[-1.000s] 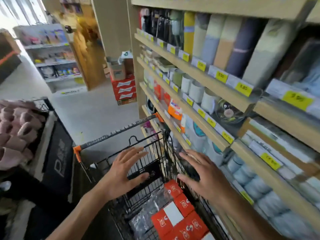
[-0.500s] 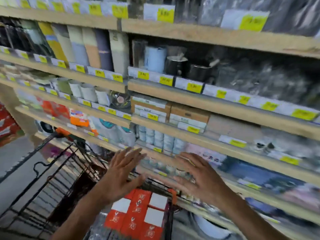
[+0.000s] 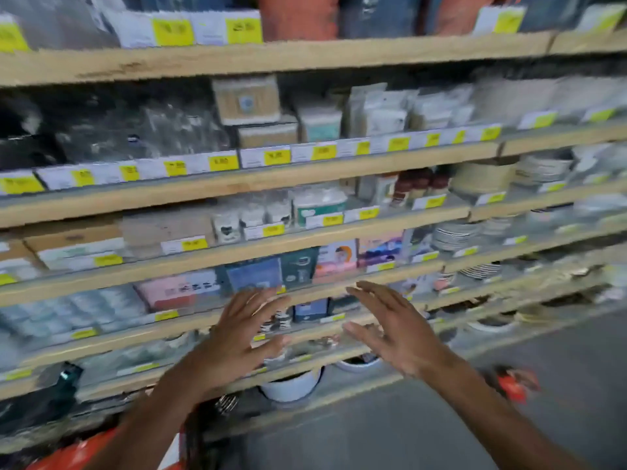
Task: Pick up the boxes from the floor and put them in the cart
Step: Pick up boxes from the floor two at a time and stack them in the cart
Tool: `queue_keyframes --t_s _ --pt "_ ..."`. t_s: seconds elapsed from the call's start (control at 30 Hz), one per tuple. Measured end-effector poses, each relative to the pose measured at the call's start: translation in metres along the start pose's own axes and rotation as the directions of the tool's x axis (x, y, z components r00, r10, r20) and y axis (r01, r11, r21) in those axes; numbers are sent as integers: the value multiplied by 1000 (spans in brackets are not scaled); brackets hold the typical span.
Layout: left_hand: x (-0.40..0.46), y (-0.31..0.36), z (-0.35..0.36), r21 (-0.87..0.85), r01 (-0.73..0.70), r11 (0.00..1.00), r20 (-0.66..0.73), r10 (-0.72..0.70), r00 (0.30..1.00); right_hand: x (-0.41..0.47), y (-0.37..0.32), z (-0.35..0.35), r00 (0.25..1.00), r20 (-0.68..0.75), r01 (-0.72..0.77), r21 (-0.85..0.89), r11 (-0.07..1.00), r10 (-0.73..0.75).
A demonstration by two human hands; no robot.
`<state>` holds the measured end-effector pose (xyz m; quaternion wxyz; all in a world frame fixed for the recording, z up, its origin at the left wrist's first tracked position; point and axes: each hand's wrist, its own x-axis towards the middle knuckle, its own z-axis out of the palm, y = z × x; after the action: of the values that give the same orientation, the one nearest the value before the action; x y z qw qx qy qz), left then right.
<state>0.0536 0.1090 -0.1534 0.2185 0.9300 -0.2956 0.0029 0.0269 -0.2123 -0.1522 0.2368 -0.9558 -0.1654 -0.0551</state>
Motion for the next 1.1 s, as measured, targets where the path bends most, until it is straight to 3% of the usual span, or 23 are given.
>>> queue_keyframes --t_s 0.17,0.33,0.6,0.8,1.1 --pt "85 88 49 -84 -190 978 90 197 976 -91 82 -51 955 -137 -263 6 965 261" --pt "148 163 105 -151 -435 888 126 454 882 -174 129 -82 848 -213 -498 -10 867 485" --pt "224 235 177 -318 -636 703 200 706 680 -250 146 -87 609 -338 -752 42 658 718" --pt "271 249 216 -468 -647 601 251 793 555 -259 143 -80 394 -359 -881 114 459 846" --pt "294 291 272 -616 -681 396 304 917 258 -289 100 -63 20 -423 -957 253 140 906"
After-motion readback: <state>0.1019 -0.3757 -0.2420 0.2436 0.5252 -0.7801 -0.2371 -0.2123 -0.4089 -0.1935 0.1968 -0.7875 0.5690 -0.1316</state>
